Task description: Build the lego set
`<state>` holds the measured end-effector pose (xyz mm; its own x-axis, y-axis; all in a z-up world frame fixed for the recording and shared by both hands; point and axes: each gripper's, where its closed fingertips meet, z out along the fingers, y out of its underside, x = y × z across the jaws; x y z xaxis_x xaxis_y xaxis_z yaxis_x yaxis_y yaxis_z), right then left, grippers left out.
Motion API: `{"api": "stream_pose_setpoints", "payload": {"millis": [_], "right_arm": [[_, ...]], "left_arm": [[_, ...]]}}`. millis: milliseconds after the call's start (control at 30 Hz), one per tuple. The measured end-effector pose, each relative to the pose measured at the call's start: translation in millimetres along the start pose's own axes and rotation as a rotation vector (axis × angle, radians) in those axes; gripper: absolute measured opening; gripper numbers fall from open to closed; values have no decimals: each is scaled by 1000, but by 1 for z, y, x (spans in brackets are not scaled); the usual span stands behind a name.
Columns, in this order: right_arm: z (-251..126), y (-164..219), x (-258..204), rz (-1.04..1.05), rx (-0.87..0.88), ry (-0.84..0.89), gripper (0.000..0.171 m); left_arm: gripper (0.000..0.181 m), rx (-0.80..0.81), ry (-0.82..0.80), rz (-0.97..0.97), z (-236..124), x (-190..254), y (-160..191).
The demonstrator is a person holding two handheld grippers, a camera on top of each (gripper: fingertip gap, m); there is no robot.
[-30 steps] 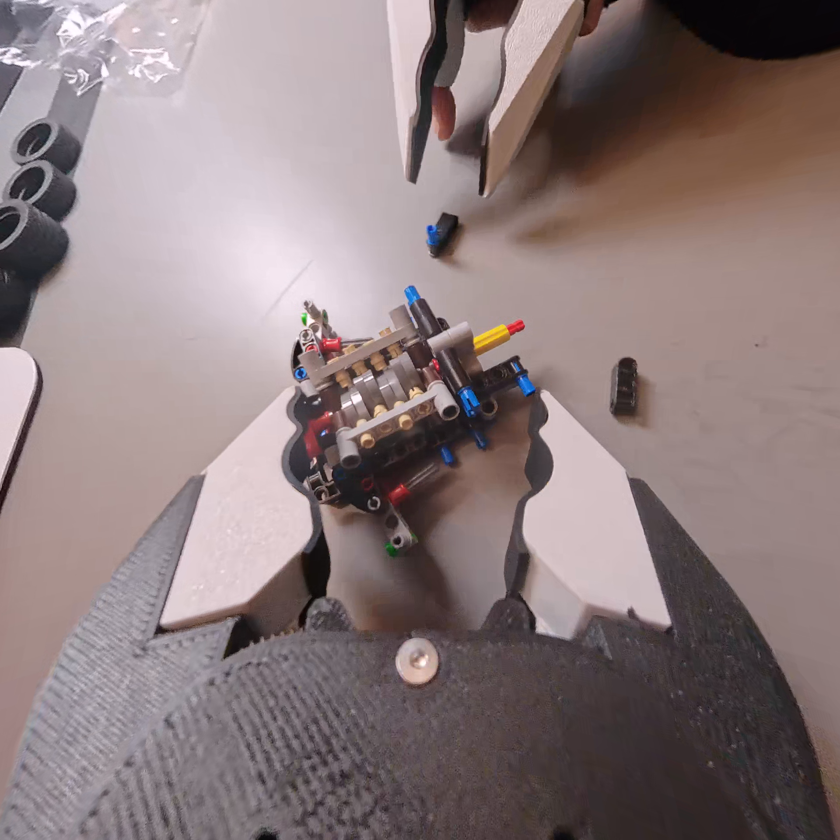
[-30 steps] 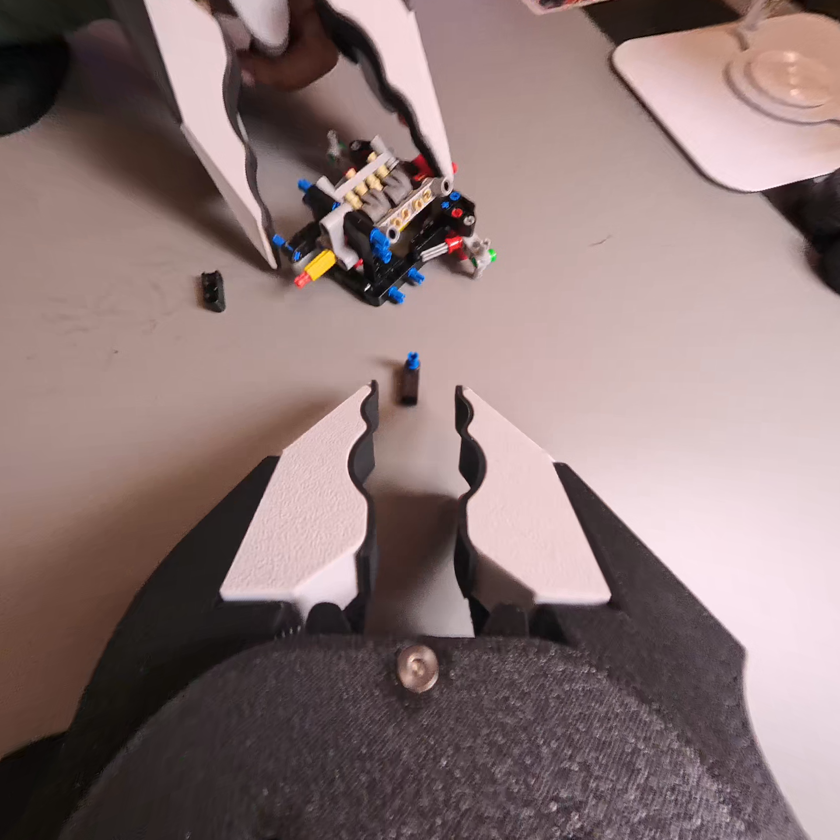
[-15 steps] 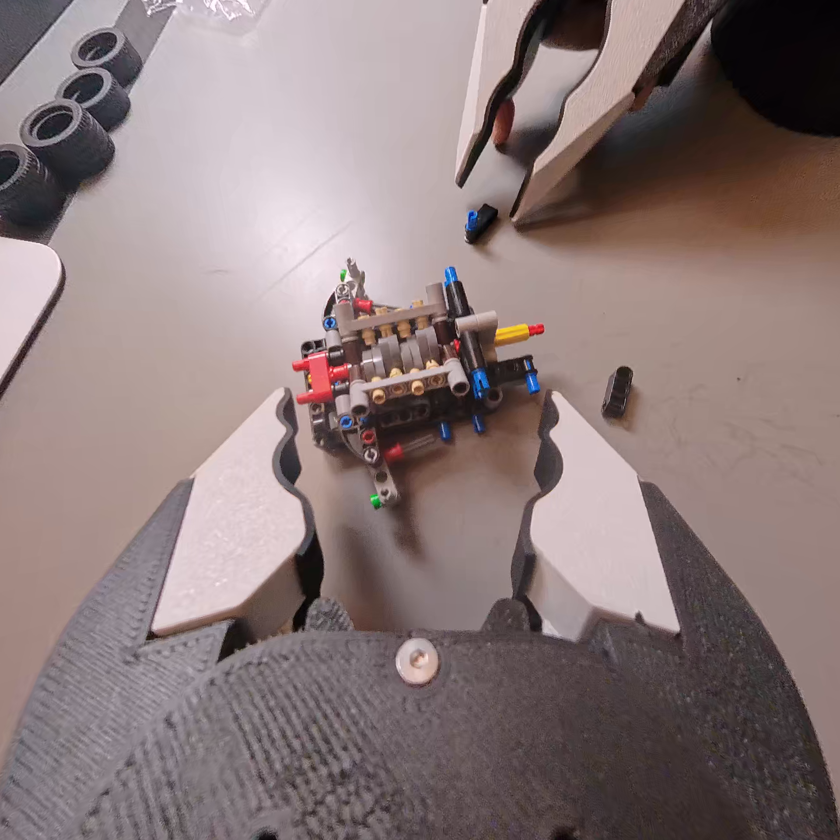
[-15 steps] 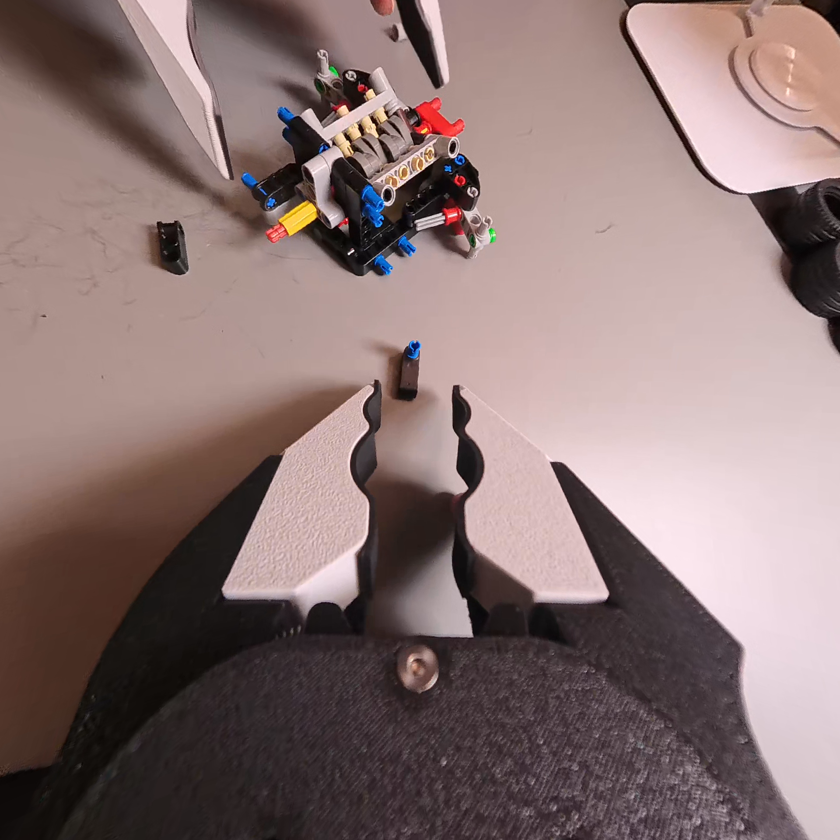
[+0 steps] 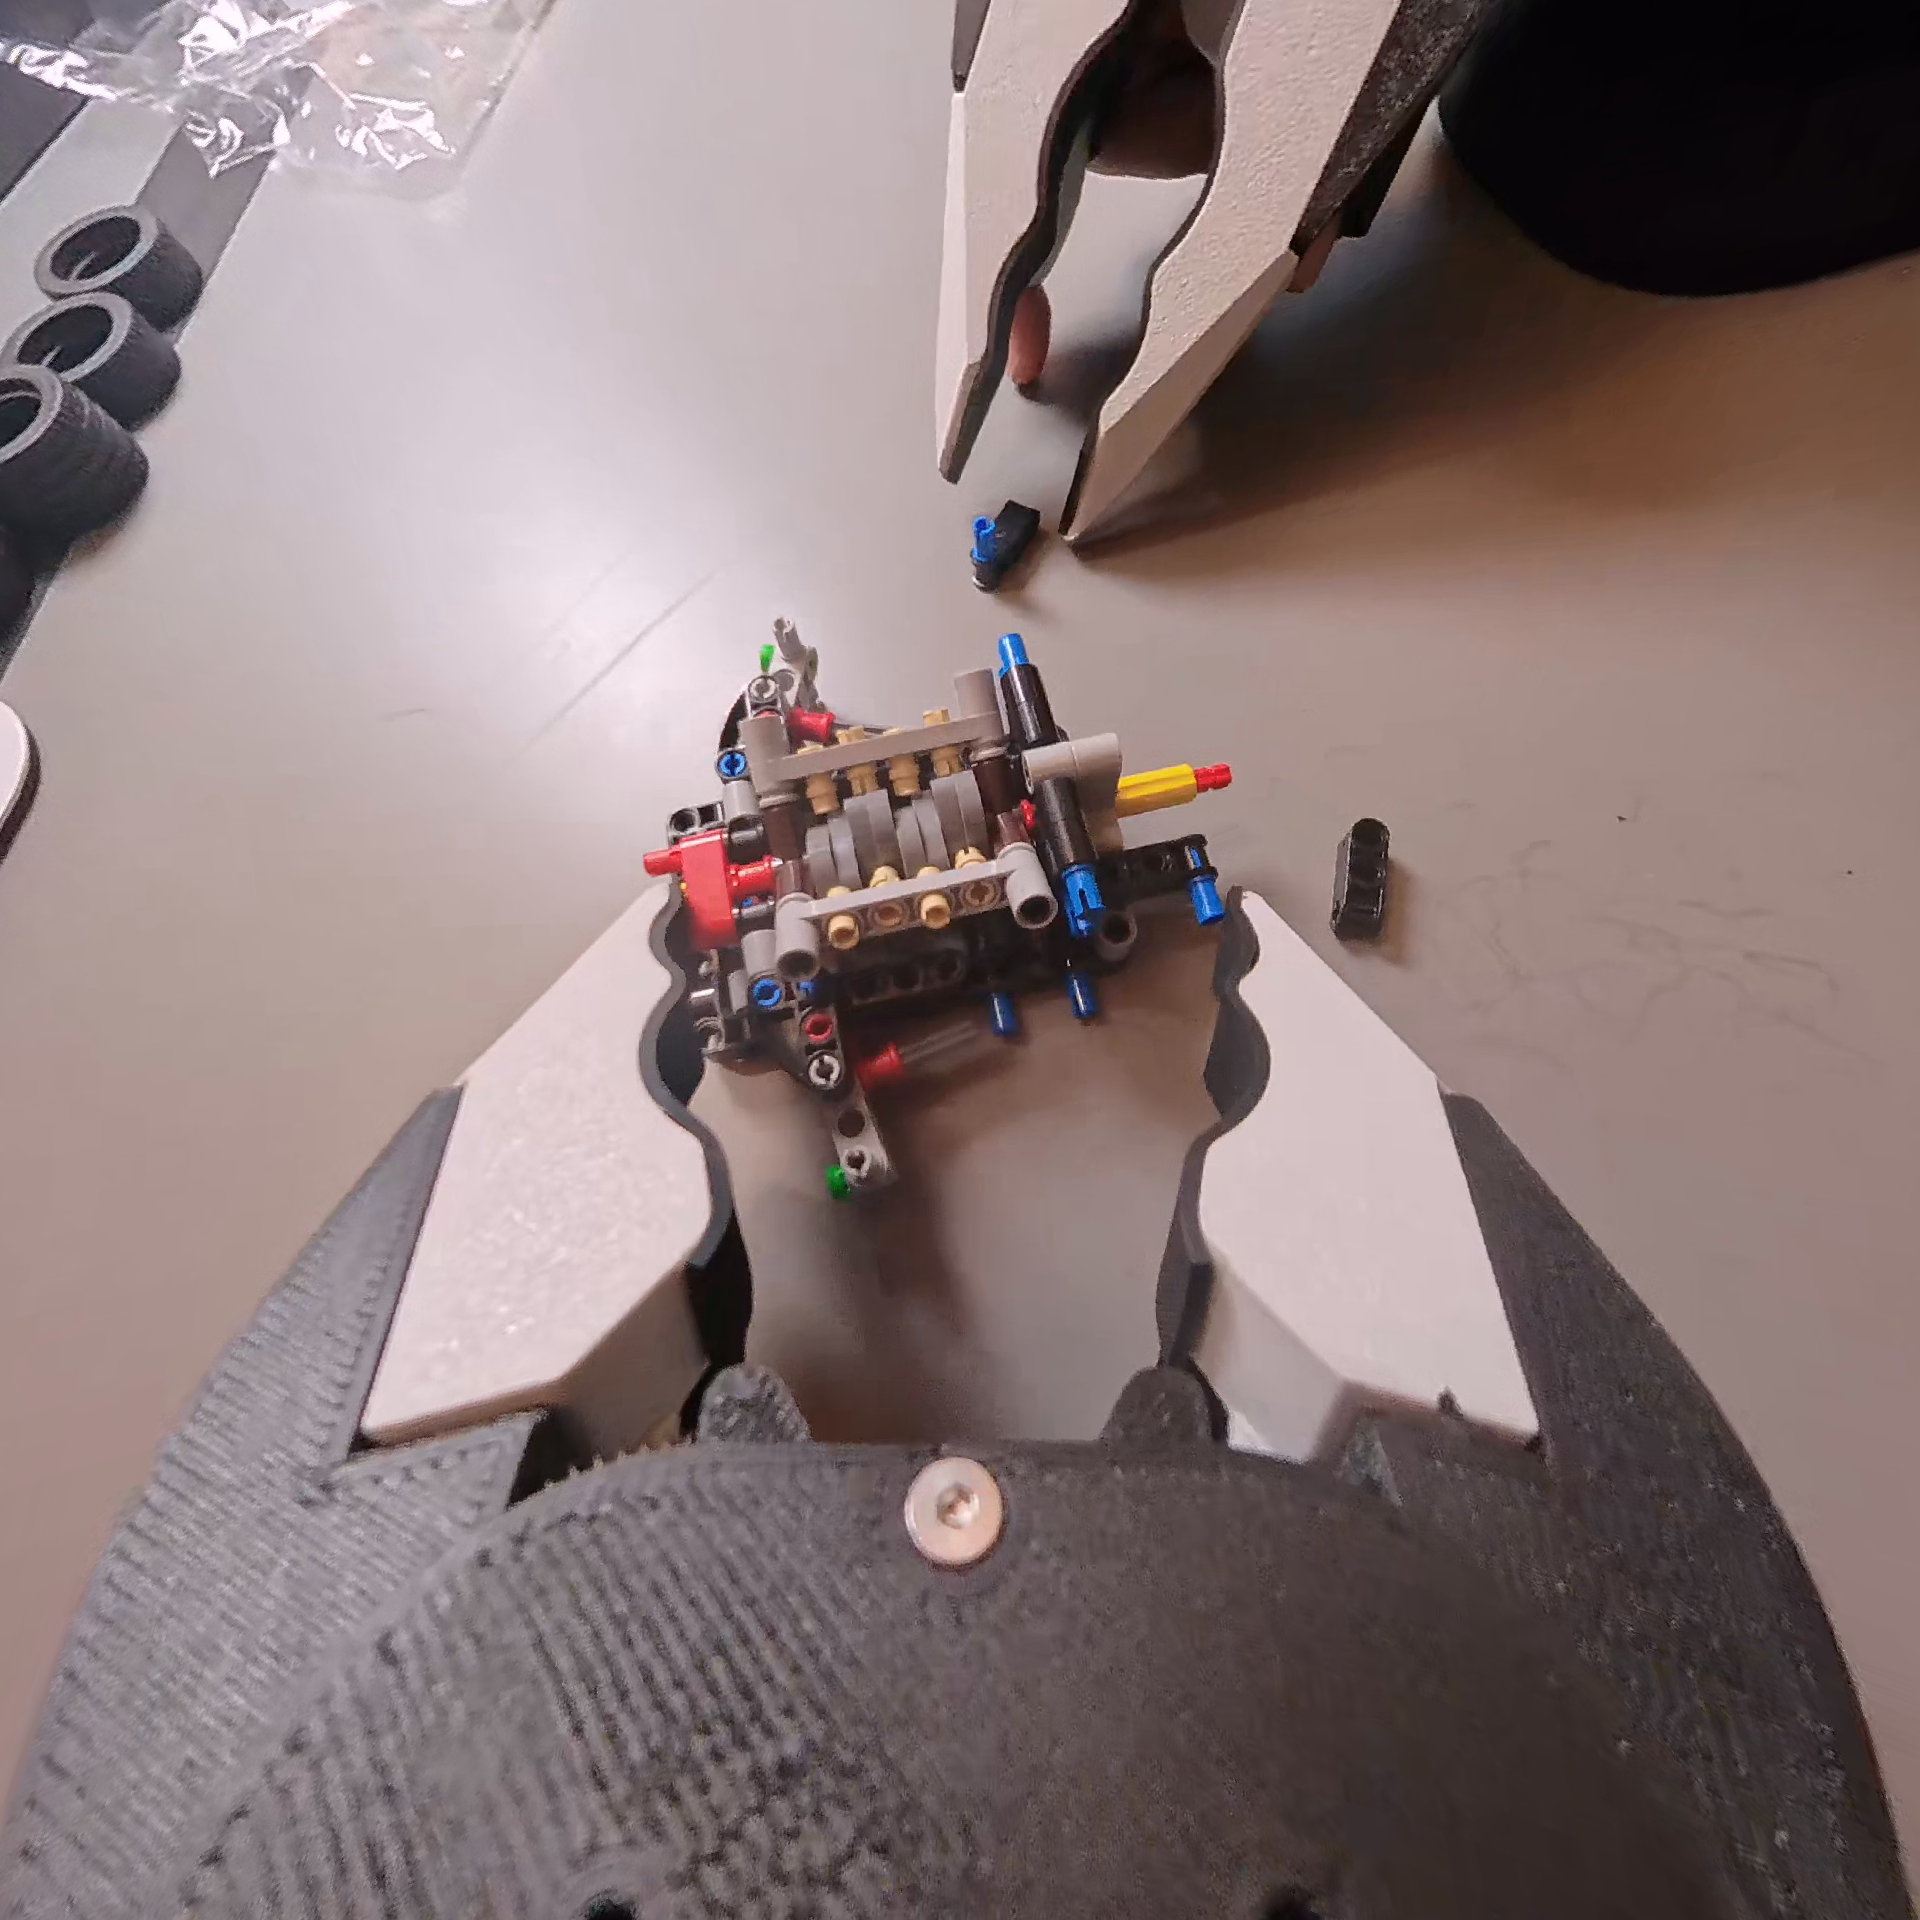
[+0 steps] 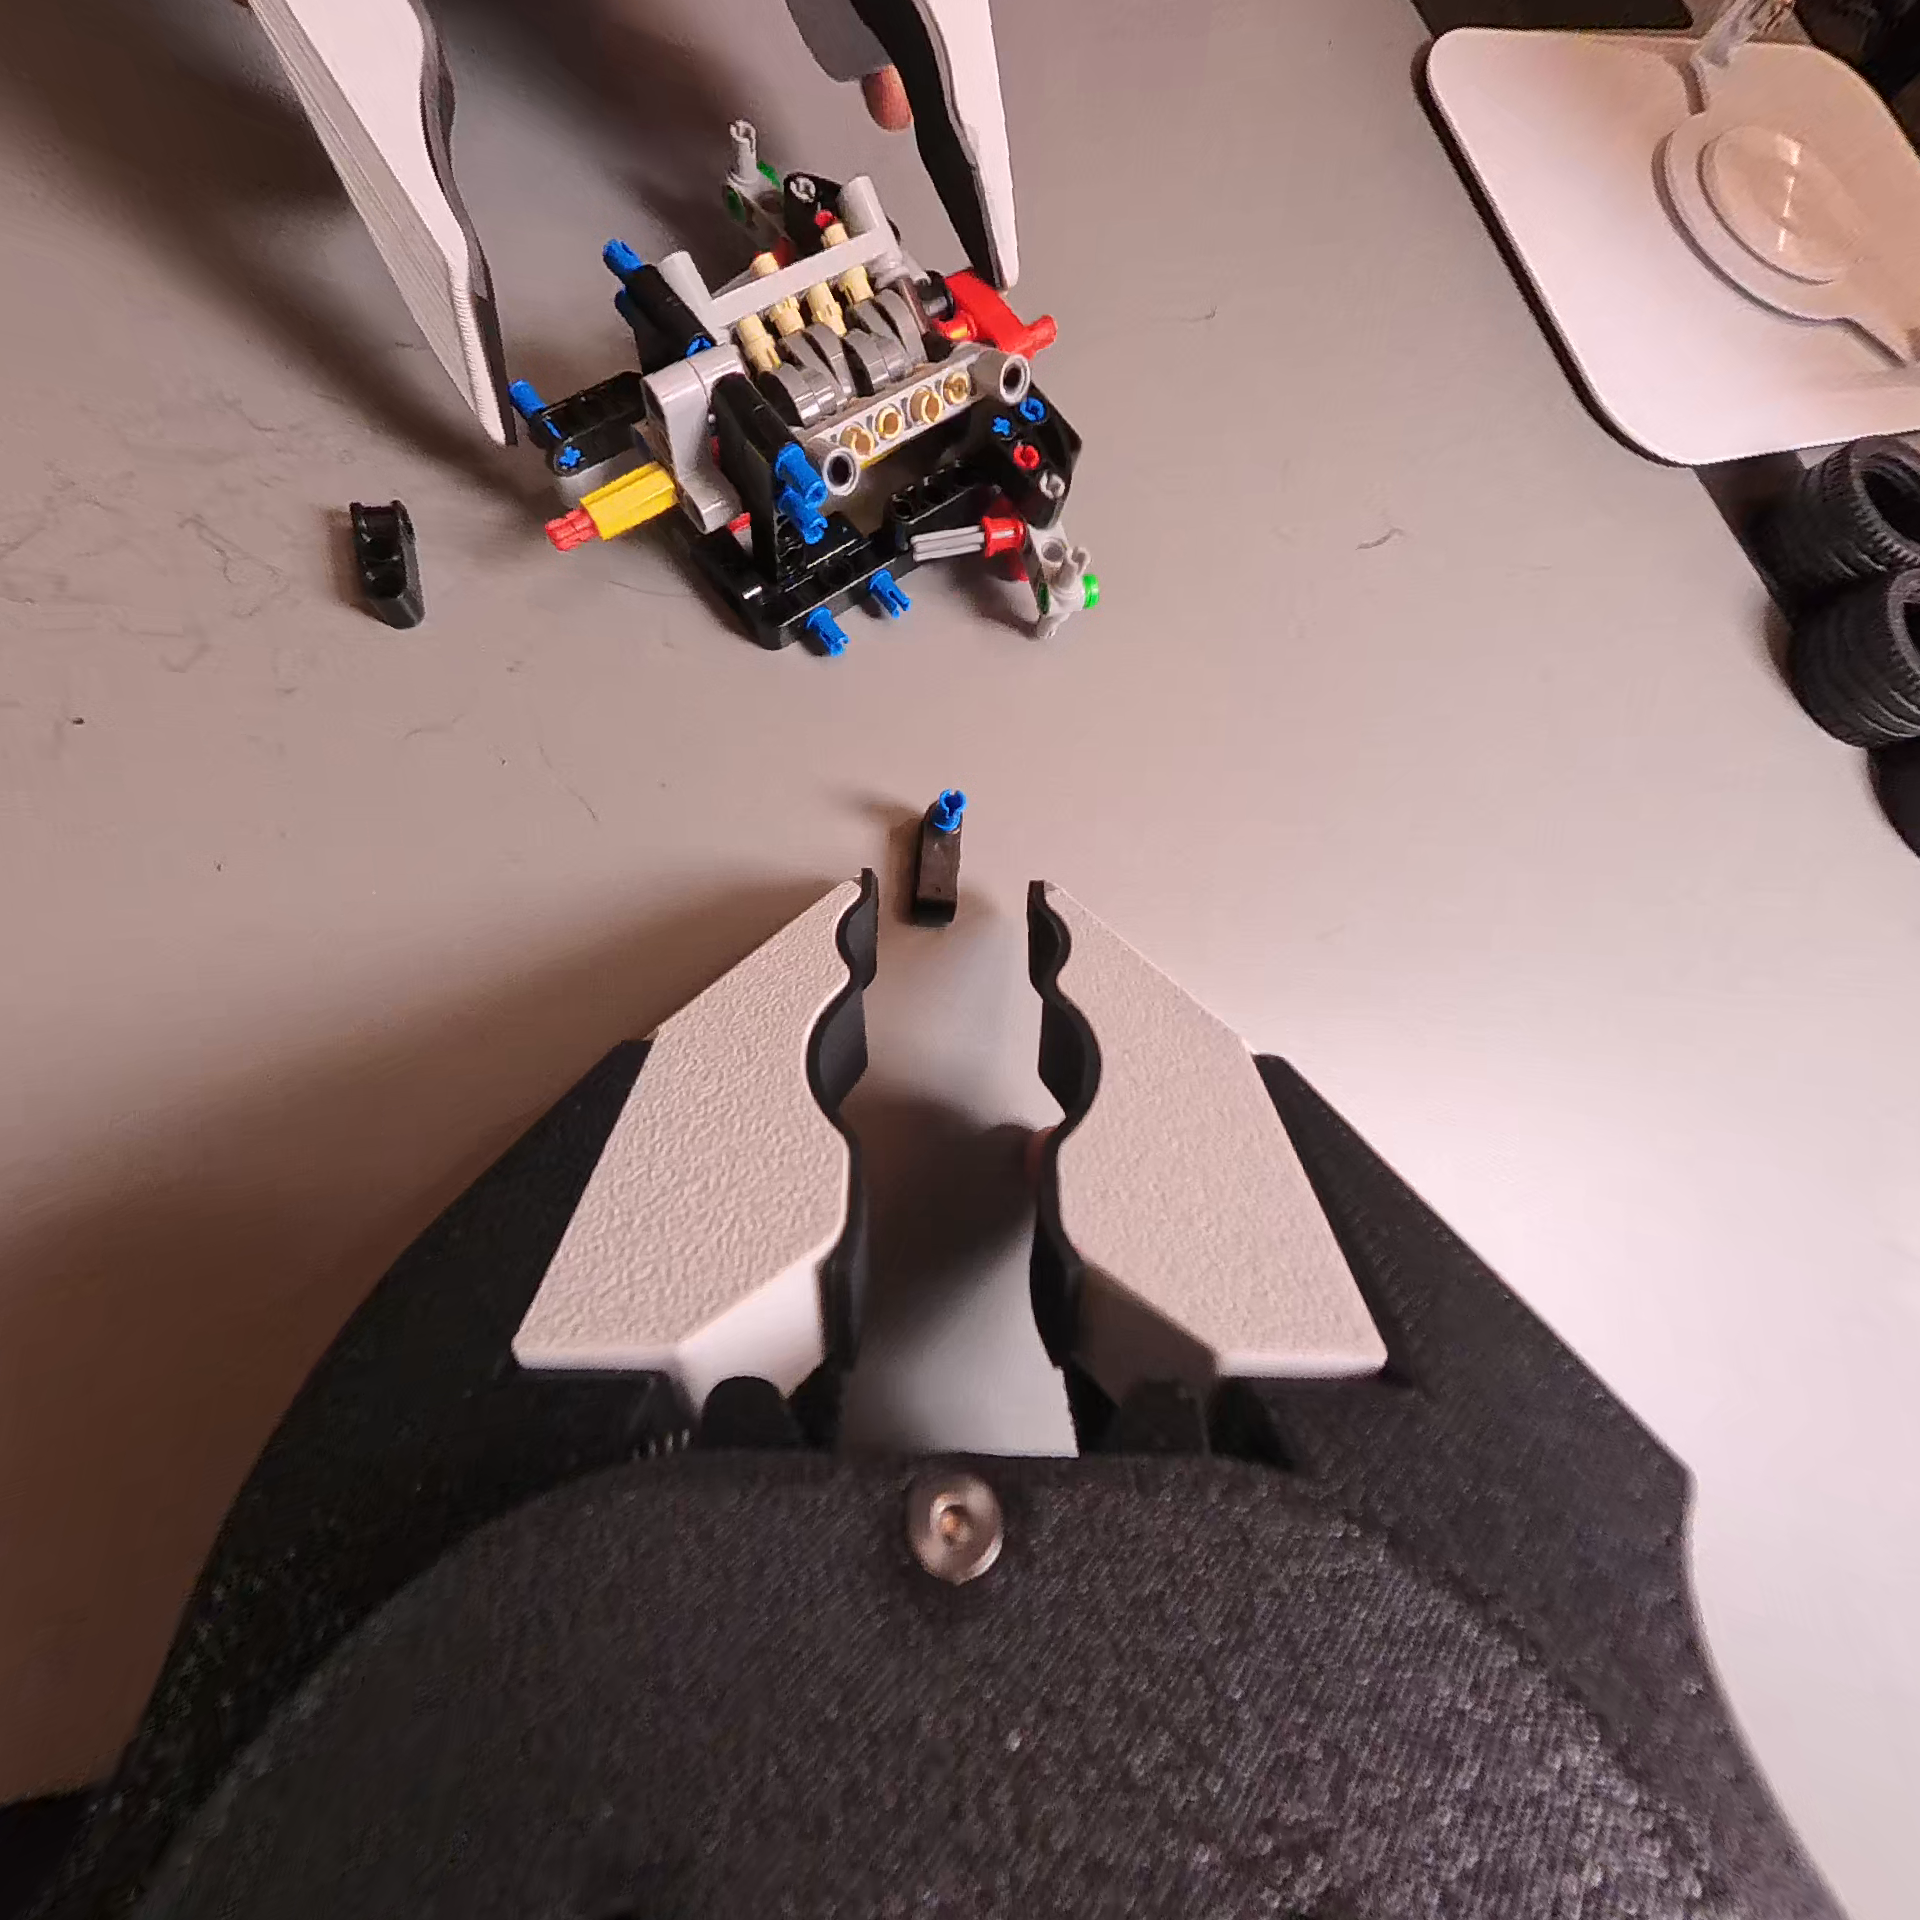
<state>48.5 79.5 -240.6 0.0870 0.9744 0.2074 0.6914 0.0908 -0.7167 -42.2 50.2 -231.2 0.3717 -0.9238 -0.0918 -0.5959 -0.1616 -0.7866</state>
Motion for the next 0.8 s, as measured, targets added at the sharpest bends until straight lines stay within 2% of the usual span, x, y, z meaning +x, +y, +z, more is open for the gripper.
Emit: {"api": "stream_pose_setpoints", "payload": {"millis": [167, 400, 500, 600, 733, 800], "right_arm": [[5, -2, 0, -15, -34, 40, 19], [9, -4, -1, -95, -74, 93, 7], [9, -5, -1, -82, -57, 97, 6], [1, -25, 2, 30, 79, 85, 6], [-25, -67, 15, 206, 365, 102, 6], [-37, -83, 16, 244, 486, 103, 6]], "left_arm": [[99, 12, 72, 56, 0, 1, 0], [100, 59, 56, 24, -10, -2, -3], [89, 132, 26, -61, -22, -9, -13], [71, 275, 12, -169, -36, -13, -32], [41, 480, 27, -300, -52, -10, -69], [38, 550, 67, -391, -53, -6, -83]]}}
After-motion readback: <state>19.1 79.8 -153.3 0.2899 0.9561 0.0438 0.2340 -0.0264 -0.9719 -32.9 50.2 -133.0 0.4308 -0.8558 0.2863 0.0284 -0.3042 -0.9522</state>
